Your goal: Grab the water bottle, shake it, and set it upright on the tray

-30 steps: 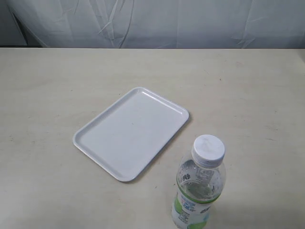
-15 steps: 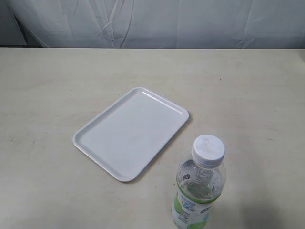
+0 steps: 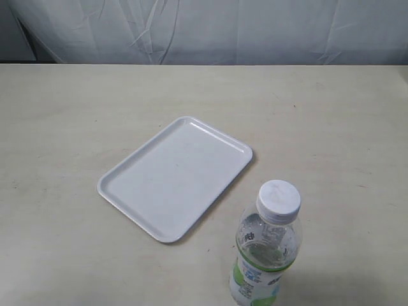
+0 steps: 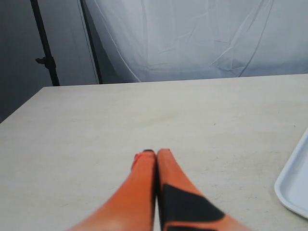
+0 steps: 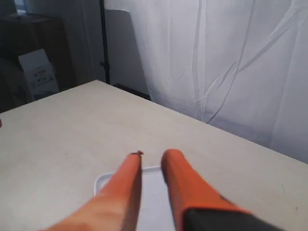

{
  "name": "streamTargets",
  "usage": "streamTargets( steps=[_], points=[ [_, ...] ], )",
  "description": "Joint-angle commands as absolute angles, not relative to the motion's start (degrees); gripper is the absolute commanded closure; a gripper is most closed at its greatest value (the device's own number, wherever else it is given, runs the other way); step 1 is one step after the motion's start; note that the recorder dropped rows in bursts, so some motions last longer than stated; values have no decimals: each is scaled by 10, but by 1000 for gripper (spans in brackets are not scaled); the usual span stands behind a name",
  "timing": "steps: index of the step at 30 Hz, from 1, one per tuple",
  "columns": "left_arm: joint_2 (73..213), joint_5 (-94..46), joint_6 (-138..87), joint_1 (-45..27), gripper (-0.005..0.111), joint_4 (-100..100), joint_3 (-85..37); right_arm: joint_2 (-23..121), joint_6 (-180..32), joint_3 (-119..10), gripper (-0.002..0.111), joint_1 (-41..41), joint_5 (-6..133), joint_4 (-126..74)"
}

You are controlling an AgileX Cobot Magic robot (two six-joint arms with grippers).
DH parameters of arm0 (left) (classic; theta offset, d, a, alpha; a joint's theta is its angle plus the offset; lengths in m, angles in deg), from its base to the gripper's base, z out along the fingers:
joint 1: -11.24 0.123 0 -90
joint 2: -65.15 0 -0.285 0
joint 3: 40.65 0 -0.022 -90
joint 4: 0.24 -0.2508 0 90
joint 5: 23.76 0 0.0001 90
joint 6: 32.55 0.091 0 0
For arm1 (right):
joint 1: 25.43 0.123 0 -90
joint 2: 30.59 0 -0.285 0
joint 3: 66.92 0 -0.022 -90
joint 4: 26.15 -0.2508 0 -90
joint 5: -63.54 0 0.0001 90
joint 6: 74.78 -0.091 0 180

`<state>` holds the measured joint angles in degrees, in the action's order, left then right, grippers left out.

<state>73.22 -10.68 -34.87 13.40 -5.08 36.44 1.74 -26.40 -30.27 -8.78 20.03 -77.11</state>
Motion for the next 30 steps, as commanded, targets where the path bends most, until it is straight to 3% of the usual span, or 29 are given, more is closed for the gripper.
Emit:
streamTargets(
  steps=[1, 4, 5, 10, 30],
  points=[
    [729, -109, -351, 134, 107, -52, 366, 18, -238, -307, 48, -86, 185, -764],
    [729, -109, -351, 134, 107, -52, 366, 18, -240, -307, 10, -86, 158, -754],
    [729, -109, -351, 134, 107, -52, 366, 21, -244, -304, 3, -86, 139, -753],
    [729, -109, -351, 134, 107, -52, 366, 30, -260, -277, 4, -87, 78, -753],
    [729, -109, -351, 134, 107, -50, 366, 30, -152, -134, 4, -87, 88, -879]
  ],
)
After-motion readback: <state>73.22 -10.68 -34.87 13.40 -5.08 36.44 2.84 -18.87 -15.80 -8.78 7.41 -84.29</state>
